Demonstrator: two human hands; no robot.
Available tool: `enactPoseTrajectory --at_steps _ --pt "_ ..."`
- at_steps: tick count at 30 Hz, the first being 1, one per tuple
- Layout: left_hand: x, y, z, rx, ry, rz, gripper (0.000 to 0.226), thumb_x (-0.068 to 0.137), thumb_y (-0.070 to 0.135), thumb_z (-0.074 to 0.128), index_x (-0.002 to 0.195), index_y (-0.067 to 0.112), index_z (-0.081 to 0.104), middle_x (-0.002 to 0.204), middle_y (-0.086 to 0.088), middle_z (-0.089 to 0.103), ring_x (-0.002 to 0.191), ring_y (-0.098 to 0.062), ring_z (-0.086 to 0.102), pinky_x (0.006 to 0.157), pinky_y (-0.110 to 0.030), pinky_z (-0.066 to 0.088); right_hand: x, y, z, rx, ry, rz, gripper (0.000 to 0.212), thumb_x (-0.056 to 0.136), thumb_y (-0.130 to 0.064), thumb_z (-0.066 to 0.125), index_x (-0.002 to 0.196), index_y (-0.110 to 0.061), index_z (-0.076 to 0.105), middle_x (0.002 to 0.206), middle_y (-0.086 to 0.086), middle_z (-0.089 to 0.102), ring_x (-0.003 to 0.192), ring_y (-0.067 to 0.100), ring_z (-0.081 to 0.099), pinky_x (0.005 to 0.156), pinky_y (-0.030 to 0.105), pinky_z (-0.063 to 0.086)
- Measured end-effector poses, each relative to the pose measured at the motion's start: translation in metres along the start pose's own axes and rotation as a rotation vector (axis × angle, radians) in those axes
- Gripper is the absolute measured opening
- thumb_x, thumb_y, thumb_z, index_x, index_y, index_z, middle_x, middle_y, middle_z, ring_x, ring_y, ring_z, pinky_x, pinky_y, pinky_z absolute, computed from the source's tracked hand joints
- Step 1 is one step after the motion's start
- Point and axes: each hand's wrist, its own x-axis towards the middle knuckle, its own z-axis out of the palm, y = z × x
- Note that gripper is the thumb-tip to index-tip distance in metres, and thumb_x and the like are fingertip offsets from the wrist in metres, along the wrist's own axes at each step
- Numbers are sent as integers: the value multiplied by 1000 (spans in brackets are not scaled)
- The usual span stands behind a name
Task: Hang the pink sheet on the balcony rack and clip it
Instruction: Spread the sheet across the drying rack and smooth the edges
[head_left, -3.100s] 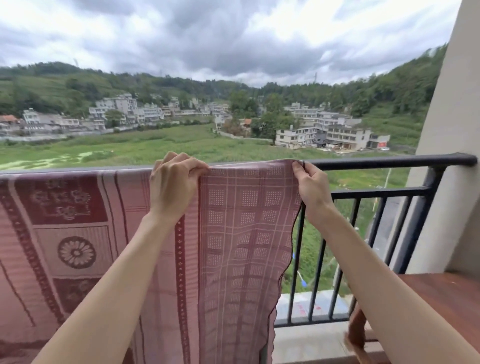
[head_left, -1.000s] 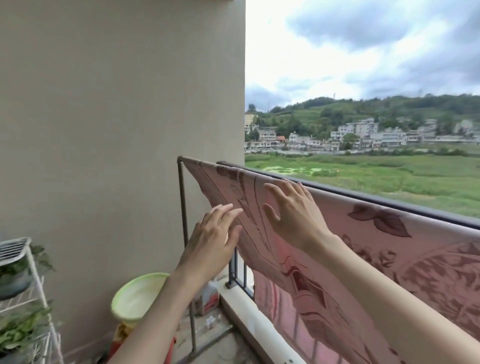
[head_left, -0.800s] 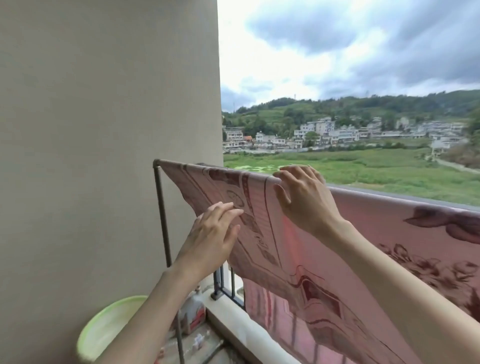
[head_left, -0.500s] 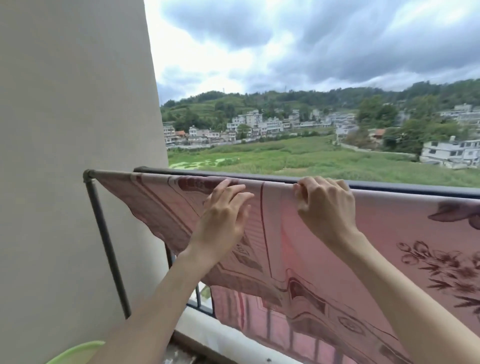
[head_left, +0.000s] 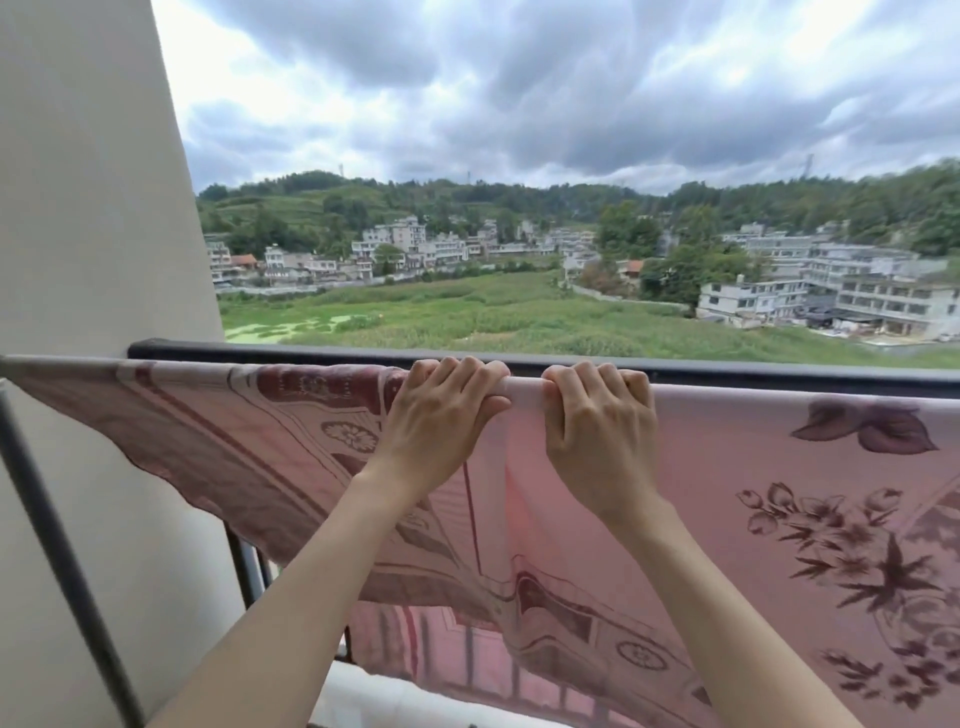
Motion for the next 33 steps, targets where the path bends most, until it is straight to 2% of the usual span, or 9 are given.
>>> enactPoseTrajectory --at_steps 4,12,17,20,23,26,30,33 --pt "-5 -14 -2 -65 40 -61 47 100 40 21 109 16 60 94 0 66 86 -22 59 82 -30 35 1 8 -3 -3 8 -20 27 93 -26 41 88 -13 65 76 3 64 73 27 58 74 33 30" --pt "-16 -39 -5 0 122 -142 43 101 31 25 103 13 64 92 1 68 89 -18 59 87 -31 33 1 24 -12 11 15 -19 26 92 -28 43 88 -14 64 77 2 64 75 26 58 77 32 29" --pt "-8 -37 -4 -130 207 -219 34 95 26 38 95 10 68 88 -3 71 91 -10 49 88 -26 34 5 21 -10 50 -7 101 26 90 -29 44 84 -15 64 77 2 65 77 26 58 83 32 28" --pt "-6 -40 -2 -192 186 -194 34 96 28 36 102 13 67 94 -1 70 95 -11 52 92 -22 31 8 4 -8 92 -27 145 26 90 -32 45 90 -16 66 85 2 68 83 25 60 89 34 25" --pt "-14 -46 2 -178 161 -103 36 98 28 33 120 13 57 113 -1 64 108 -14 49 101 -27 29 13 -28 4 81 -75 27 34 88 -37 42 104 -16 64 95 1 68 89 24 60 92 36 26" --pt "-29 -70 1 -195 134 -112 40 96 32 34 130 15 46 125 0 57 119 -12 42 109 -30 23 21 -57 20 111 -79 13 36 87 -38 41 107 -17 63 98 0 68 91 24 61 90 35 27" --pt "-46 -142 0 -162 115 -137 41 88 40 42 120 19 57 114 2 63 109 -12 44 101 -29 28 31 -96 48 92 -103 31 42 86 -45 42 110 -19 64 104 0 67 98 23 59 94 37 23" --pt "-39 -176 15 -271 149 -162 40 82 44 48 110 21 65 103 4 68 98 -11 51 93 -29 32 35 -111 79 49 -95 24 35 84 -43 50 108 -24 67 104 -3 67 100 22 58 97 39 23"
